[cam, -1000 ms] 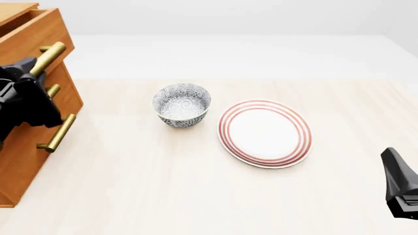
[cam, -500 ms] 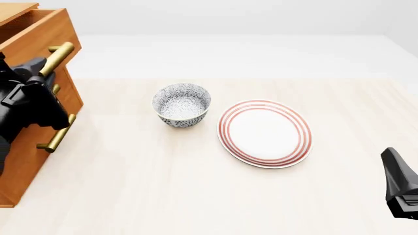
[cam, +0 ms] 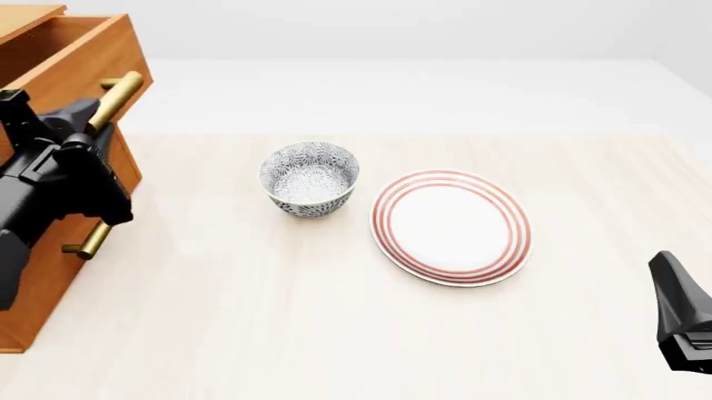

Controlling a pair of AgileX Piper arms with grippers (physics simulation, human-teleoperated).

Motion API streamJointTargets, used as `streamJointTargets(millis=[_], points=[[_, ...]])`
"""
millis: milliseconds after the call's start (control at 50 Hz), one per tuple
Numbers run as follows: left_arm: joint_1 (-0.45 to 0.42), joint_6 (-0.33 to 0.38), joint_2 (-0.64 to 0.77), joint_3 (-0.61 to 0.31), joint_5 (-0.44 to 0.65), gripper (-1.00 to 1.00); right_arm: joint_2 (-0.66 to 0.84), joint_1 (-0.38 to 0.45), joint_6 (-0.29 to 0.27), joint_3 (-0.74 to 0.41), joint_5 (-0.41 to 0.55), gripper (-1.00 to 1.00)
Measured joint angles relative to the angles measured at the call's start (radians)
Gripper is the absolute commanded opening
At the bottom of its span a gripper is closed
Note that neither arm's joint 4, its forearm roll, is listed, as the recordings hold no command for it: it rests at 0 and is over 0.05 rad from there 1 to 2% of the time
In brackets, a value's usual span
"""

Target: Open the top drawer of the cabinet.

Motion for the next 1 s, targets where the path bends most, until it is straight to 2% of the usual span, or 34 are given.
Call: streamJointTargets(millis=[1000], points=[[-0.094,0.022,-0.091,0.025,0.087,-1.0,0.0,0.0,0.0,0.0,0.0,1.0]])
